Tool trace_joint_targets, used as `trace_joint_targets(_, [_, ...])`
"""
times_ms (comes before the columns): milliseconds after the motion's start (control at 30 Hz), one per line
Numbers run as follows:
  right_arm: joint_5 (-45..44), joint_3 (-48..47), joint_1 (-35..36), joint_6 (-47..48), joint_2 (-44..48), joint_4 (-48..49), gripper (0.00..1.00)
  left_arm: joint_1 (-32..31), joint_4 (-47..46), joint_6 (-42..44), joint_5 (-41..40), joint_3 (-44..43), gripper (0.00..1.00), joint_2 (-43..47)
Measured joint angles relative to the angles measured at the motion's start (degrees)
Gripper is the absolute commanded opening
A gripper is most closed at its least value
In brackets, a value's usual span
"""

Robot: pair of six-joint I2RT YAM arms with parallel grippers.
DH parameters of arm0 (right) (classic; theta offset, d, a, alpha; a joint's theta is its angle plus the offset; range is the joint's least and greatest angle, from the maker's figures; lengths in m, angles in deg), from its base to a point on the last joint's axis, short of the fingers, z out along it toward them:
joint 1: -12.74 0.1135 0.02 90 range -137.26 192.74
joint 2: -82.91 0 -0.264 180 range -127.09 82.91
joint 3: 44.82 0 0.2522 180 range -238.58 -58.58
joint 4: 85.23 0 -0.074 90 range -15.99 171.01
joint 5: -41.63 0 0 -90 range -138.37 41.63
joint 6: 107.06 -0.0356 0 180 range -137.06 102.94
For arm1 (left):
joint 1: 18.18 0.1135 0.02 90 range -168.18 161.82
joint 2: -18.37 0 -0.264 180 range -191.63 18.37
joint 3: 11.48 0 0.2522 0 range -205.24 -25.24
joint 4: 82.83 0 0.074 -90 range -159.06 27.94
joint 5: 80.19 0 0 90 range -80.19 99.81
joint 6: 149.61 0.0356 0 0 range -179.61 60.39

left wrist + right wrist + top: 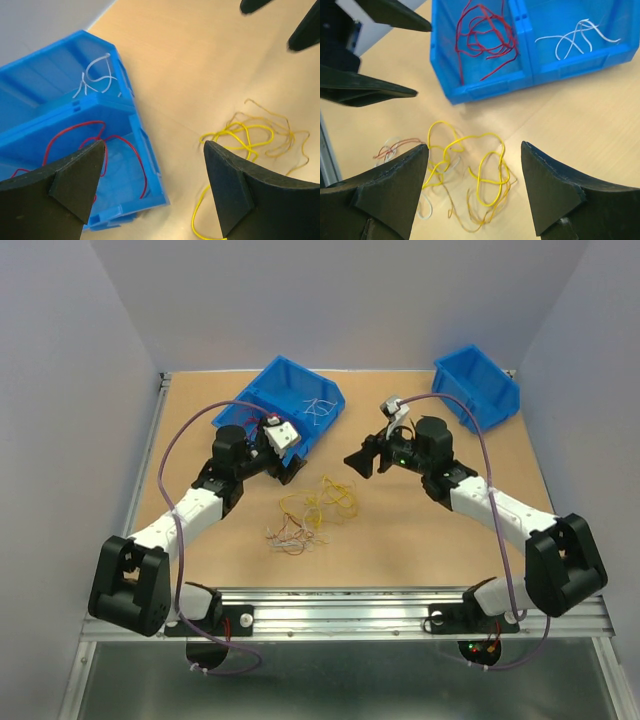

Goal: Untangle the cables

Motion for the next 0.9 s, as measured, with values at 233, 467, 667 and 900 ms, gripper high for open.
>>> trace_joint_targets(233, [0.79,1.46,0.04,1.9,3.13,-5.27,0.81,-0.07,-1.09,8.31,0.31,3.34,0.91,-1.01])
trace_joint_targets(467, [0.7,1.46,2.6,1.75,-1.22,-5.77,0.81,-0.09,-1.64,11.13,0.83,5.42,0.92,1.44])
trace_joint_targets(667, [-1.01,0.74,9.38,1.86,-5.68,-6.97,0.8,-0.07,-3.17,12.83,1.03,8.39,0.92,8.92])
trace_joint_targets(900, [-6.67,-4.35,12.61,1.73,-10.01,-11.89,0.78,-0.09,-4.37,13.64,2.01,10.29,0.92,12.22])
